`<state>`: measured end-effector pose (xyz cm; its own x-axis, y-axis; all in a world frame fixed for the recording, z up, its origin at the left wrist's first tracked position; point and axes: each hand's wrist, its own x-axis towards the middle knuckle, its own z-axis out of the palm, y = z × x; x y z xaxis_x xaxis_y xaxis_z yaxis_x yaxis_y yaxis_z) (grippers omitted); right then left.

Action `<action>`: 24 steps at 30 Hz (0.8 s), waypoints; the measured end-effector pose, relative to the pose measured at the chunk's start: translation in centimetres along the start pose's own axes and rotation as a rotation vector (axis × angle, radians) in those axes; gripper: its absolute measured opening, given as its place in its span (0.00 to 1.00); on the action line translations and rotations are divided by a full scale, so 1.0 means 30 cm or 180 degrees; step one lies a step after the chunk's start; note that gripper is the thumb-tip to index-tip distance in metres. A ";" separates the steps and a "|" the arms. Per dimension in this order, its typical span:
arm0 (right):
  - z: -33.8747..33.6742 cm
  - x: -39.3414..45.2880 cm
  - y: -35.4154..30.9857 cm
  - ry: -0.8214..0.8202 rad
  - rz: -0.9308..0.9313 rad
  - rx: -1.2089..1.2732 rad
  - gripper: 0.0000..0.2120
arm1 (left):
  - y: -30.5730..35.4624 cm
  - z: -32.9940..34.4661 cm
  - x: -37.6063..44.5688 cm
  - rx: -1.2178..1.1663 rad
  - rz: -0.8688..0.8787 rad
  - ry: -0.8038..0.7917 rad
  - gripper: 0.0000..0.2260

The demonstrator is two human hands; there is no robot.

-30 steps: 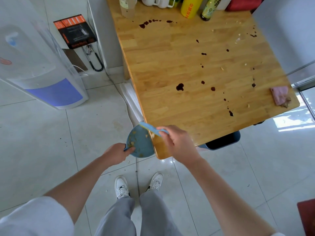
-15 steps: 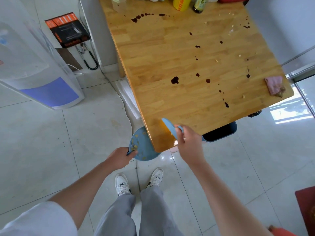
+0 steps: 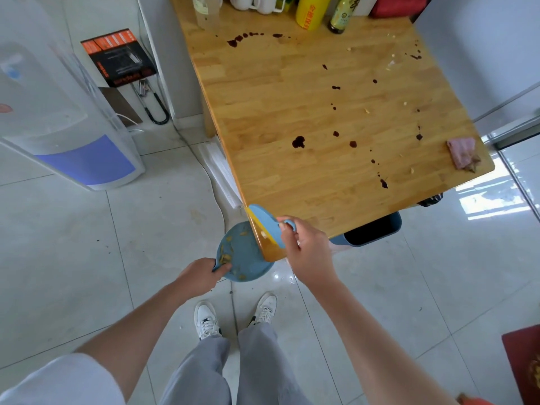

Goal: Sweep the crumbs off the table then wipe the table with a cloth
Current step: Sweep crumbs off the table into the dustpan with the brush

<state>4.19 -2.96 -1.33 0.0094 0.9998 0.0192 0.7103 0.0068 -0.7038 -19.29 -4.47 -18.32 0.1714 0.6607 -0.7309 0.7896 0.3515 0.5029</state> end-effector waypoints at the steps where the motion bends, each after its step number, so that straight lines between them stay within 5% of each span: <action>1: 0.009 -0.004 0.002 -0.0052 -0.0017 0.0010 0.10 | -0.003 0.000 0.000 -0.0012 -0.0007 0.0013 0.23; 6: 0.052 -0.041 0.008 -0.0415 0.0126 0.0126 0.11 | -0.018 0.000 0.006 -0.0091 0.0042 0.0047 0.23; 13: -0.003 0.000 0.051 0.0658 0.0504 -0.0102 0.11 | -0.020 0.001 -0.006 -0.0138 0.0068 -0.0046 0.22; 19: 0.072 -0.032 -0.005 0.0037 -0.0304 -0.0353 0.07 | -0.002 -0.011 0.004 -0.0036 0.0103 -0.0030 0.23; 24: 0.045 -0.040 0.002 0.0070 -0.0181 -0.0142 0.09 | 0.003 -0.025 -0.004 0.0102 0.0114 -0.0050 0.24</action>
<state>3.28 -4.12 -2.36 -0.0165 0.9971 0.0742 0.7409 0.0620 -0.6688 -19.67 -4.02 -17.85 0.2089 0.6618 -0.7200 0.8012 0.3063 0.5140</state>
